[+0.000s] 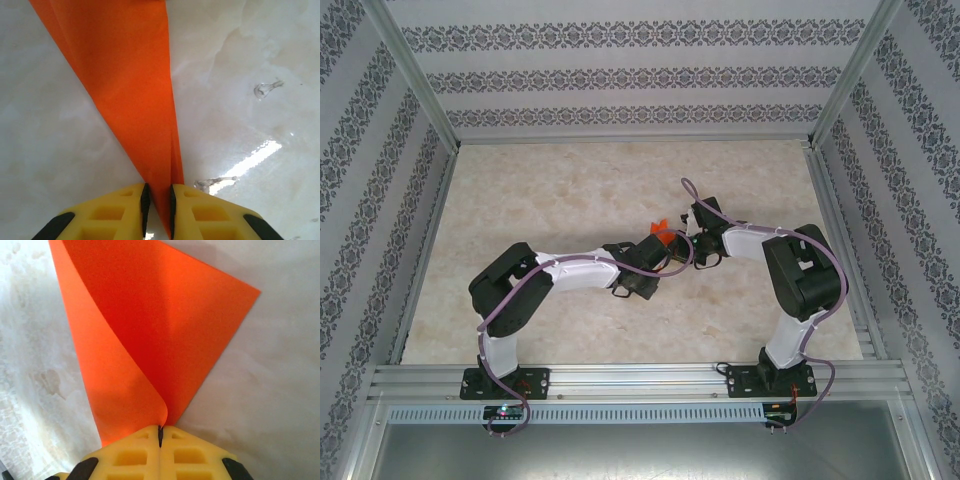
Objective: Fold a paper plane with a square sheet of paper (pick it up from the middle)
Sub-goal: Fold the wing for the fifth time at the center of the table.
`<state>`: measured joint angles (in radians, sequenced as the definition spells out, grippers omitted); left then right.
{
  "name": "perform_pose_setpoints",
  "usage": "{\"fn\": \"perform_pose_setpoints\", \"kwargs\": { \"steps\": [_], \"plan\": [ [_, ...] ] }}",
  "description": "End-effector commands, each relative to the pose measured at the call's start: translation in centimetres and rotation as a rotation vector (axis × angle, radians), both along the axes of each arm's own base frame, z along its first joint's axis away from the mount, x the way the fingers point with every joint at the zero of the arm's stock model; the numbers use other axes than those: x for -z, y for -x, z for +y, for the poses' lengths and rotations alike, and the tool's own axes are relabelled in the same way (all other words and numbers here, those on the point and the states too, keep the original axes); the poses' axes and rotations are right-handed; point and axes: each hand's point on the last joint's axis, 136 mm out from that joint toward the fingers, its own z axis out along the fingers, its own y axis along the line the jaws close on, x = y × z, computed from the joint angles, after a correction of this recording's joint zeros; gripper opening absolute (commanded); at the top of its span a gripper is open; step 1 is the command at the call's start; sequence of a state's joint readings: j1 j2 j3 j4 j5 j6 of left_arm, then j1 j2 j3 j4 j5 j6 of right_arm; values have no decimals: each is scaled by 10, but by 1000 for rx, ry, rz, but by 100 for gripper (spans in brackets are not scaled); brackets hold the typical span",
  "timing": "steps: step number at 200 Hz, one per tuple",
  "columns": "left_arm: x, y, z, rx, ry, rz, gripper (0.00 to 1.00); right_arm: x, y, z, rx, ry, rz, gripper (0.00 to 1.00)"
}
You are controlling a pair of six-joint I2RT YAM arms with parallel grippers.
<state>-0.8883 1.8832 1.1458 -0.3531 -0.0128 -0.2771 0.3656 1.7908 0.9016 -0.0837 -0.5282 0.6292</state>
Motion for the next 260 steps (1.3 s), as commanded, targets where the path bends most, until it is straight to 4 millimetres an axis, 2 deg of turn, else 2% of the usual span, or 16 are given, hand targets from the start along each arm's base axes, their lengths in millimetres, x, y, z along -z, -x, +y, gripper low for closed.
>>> {"fn": "perform_pose_setpoints", "kwargs": {
  "steps": [1,64,112,170,222,260],
  "plan": [
    [15,18,29,82,-140,48,22,-17,-15,7,19,-86,-69,0],
    [12,15,24,101,-47,87,23,-15,-20,9,37,-140,-65,0],
    [12,9,27,111,-43,83,23,0,-22,5,45,-113,-37,0],
    [9,7,30,120,-55,79,24,18,-19,-9,53,-10,-10,0],
    [-4,6,26,120,-3,79,28,32,-11,-22,38,101,23,0],
    [-17,3,20,72,105,107,30,43,-5,-25,25,145,49,0]
  ]
}}
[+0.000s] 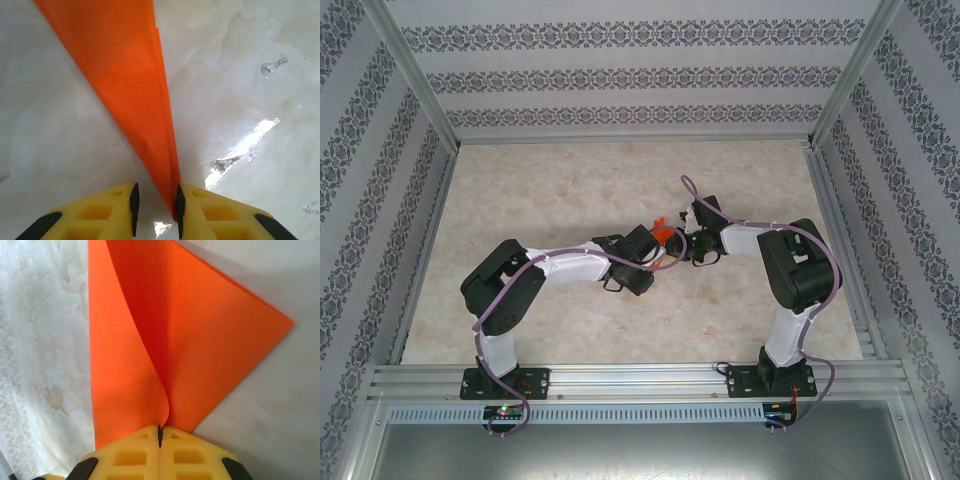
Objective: Fold a paper plane with a square sheet of paper (pick it up from the middle)
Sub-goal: Fold the wing for the fifth time at the center of the table.
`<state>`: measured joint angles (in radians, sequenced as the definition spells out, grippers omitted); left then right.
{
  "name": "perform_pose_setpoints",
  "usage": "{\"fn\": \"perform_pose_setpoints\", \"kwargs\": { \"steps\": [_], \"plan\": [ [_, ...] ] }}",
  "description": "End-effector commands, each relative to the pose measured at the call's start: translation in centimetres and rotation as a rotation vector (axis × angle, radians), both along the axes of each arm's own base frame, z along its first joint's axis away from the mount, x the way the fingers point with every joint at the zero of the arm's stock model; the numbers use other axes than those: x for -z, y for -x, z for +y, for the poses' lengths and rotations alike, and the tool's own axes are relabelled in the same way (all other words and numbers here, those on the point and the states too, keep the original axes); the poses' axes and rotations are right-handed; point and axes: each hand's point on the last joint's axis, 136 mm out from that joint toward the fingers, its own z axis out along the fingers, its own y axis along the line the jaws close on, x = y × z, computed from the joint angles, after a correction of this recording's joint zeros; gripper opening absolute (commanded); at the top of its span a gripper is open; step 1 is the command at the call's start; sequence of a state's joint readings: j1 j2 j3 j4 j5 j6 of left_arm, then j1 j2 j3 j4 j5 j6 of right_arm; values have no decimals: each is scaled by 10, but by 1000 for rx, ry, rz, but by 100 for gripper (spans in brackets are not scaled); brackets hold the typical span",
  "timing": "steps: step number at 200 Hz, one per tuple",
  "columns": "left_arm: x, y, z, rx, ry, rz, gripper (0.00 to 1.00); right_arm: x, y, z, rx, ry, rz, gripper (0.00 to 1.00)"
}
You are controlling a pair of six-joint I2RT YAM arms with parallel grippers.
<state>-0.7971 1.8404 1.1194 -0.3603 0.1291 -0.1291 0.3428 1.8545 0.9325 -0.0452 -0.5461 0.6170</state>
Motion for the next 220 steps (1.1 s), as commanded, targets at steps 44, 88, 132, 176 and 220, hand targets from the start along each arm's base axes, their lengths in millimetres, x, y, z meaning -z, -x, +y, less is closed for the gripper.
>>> {"fn": "perform_pose_setpoints", "kwargs": {
  "steps": [44,88,132,176,220],
  "plan": [
    [-25,11,-10,-24,153,102,33,43,11,-21,4,182,74,0],
    [-52,-15,-5,-144,265,85,32,45,14,-26,-4,224,78,0],
    [-57,-41,-7,-248,395,140,25,46,17,-29,-5,239,81,0],
    [-37,-46,-17,-261,406,204,17,47,19,-29,-5,238,85,0],
    [-23,-41,-20,-254,399,251,14,48,19,-30,-1,234,88,0]
  ]
}}
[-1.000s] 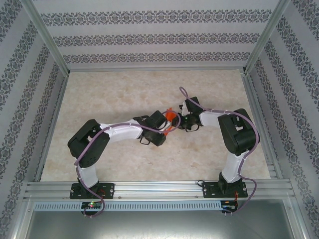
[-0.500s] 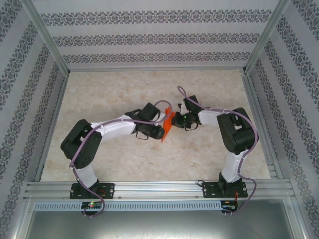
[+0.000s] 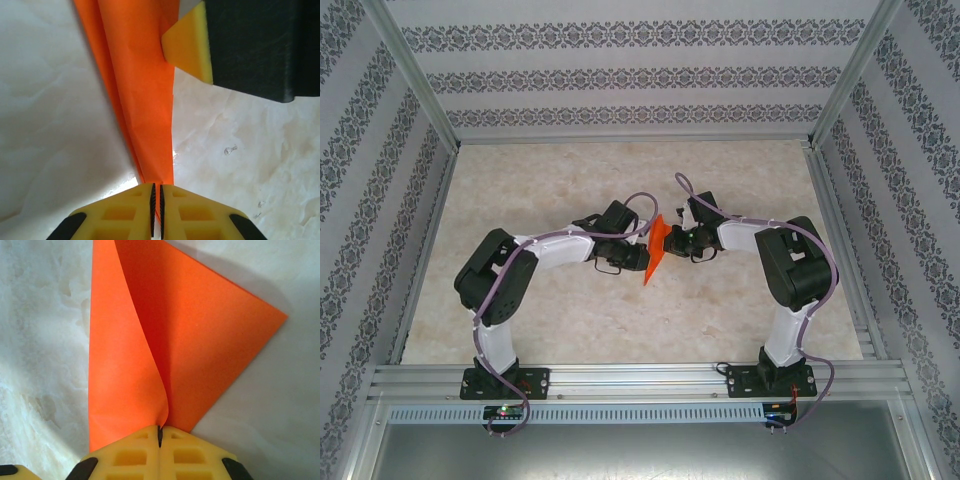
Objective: Fold a paper plane with a square sheet of paper (pick it up from the middle)
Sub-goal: Fold the wing for the fifth time at the center of the table.
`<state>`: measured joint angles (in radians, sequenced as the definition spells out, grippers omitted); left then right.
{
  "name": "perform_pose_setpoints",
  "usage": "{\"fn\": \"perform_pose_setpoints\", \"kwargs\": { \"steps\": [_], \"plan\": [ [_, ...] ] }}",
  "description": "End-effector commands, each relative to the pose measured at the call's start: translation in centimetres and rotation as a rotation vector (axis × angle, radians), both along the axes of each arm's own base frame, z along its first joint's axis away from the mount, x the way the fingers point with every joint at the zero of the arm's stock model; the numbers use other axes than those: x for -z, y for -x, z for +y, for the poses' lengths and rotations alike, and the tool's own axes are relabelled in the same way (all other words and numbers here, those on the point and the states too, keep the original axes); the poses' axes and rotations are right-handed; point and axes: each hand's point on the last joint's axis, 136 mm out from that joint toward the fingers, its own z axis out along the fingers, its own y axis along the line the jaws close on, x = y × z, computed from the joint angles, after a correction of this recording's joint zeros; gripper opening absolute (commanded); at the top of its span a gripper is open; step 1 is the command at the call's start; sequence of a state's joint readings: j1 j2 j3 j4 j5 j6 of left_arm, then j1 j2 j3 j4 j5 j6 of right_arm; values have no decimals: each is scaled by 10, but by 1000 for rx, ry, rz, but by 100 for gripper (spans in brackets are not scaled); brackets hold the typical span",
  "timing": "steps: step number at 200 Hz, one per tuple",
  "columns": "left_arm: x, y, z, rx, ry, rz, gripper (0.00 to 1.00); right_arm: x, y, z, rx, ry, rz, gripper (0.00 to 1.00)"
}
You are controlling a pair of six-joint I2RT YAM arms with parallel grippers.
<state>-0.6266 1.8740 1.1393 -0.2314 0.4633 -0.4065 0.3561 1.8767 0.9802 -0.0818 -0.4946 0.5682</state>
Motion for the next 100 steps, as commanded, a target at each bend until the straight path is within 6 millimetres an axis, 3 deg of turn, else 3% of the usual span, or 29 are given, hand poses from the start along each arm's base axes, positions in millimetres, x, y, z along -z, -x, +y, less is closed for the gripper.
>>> {"fn": "perform_pose_setpoints", "kwargs": {
  "steps": [1,100],
  "plan": [
    [-4,-5,-12,6,51,11,14,47,28,-30,30,179,121,0],
    [12,-1,-17,20,54,49,13,50,31,-34,40,184,124,0]
  ]
}}
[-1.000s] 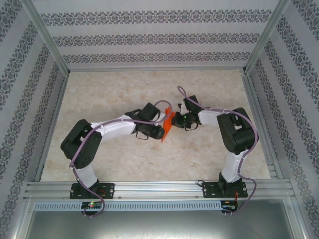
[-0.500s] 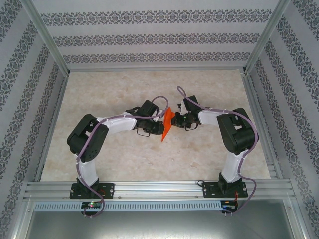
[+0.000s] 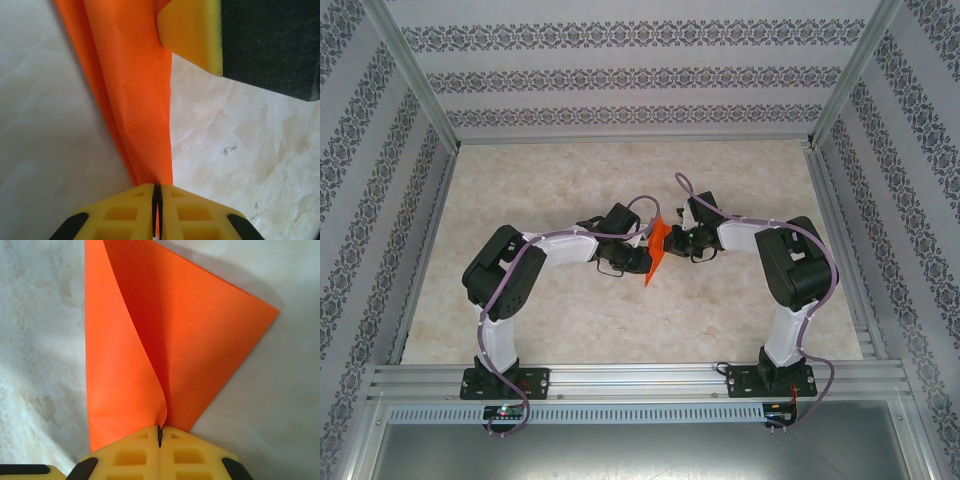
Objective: Fold a paper plane with a square sheet of paper (pick it up from the middle)
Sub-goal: Fold the wing for the fifth time at the center of the table.
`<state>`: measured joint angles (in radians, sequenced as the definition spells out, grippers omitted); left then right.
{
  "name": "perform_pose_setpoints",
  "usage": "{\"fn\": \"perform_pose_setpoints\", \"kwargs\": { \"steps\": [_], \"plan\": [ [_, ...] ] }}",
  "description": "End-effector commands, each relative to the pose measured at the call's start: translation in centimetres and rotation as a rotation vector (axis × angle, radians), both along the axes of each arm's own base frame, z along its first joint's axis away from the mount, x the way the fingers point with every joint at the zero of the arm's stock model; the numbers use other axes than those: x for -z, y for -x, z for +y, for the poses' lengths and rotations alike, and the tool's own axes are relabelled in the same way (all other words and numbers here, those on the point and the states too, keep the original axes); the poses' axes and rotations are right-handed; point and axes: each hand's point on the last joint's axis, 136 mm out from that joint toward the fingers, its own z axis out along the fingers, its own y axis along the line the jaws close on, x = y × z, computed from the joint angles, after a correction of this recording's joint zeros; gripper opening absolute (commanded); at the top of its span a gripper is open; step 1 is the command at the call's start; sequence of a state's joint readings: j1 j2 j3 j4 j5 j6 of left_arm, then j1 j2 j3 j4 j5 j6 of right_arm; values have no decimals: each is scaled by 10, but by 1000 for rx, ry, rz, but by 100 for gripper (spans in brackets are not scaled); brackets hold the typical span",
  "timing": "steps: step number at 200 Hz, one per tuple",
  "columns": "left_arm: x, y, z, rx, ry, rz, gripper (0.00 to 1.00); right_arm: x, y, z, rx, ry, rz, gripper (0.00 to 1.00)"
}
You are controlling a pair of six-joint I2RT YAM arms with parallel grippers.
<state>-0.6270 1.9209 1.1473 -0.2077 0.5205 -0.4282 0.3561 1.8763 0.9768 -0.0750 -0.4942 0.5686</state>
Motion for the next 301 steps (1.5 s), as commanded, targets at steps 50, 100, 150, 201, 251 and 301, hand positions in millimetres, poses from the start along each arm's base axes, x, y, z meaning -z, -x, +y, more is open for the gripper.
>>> {"fn": "perform_pose_setpoints", "kwargs": {
  "steps": [50,100,150,201,251,301],
  "plan": [
    [11,-1,-5,18,-22,3,13,51,32,-34,44,184,130,0],
    [19,5,-1,32,-76,11,14,49,30,-35,49,184,122,0],
    [35,11,6,40,-151,19,14,48,31,-33,50,179,122,0],
    [52,18,22,55,-261,13,14,25,23,-34,62,158,63,9],
    [63,24,33,69,-314,10,14,-18,20,-30,83,27,-9,19],
    [67,26,41,89,-349,-9,14,-48,30,-12,116,-224,-4,12]
  ]
}}
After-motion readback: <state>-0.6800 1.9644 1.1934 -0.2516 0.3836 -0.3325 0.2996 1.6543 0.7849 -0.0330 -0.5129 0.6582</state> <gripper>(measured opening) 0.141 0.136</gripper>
